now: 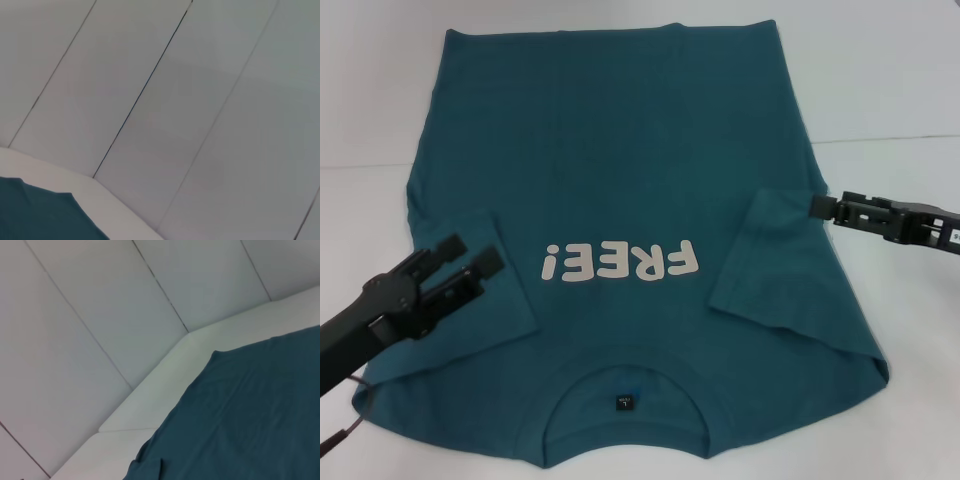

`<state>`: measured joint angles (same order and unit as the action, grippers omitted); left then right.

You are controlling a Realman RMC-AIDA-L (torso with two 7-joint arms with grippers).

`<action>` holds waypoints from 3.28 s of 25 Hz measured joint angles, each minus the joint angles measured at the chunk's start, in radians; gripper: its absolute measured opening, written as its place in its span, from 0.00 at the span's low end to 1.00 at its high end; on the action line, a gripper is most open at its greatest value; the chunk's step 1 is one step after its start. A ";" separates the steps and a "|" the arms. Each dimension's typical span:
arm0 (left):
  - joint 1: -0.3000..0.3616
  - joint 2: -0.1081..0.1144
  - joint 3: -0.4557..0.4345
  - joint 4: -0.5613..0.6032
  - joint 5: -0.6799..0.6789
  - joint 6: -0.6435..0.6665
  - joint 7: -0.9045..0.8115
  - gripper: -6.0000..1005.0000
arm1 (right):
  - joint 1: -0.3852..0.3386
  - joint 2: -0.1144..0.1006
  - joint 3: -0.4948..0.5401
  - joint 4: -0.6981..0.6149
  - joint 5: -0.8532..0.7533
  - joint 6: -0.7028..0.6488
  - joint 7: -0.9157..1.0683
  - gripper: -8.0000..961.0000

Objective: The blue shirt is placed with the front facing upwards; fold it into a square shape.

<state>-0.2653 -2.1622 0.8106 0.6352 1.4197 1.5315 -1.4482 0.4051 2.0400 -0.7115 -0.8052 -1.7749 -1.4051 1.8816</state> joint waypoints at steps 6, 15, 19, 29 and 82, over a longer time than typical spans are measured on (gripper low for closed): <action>0.036 0.004 -0.046 0.010 -0.006 0.101 -0.031 0.88 | -0.007 -0.004 0.016 0.000 0.000 -0.013 0.007 0.95; 0.082 0.012 -0.065 0.081 0.100 0.100 -0.089 0.88 | -0.007 -0.008 0.013 0.001 -0.020 -0.024 0.016 0.95; 0.094 0.007 -0.083 0.140 0.178 0.073 -0.129 0.88 | -0.002 -0.007 0.014 0.001 -0.038 -0.023 0.019 0.95; 0.110 0.001 -0.120 0.297 0.391 0.002 -0.208 0.87 | -0.013 -0.007 0.031 0.001 -0.043 -0.017 0.019 0.95; 0.045 -0.002 -0.121 0.228 0.628 -0.371 -0.173 0.56 | -0.018 -0.002 0.037 0.003 -0.043 -0.018 0.015 0.94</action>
<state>-0.2204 -2.1646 0.6899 0.8636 2.0477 1.1605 -1.6210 0.3875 2.0375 -0.6749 -0.8021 -1.8178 -1.4228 1.8970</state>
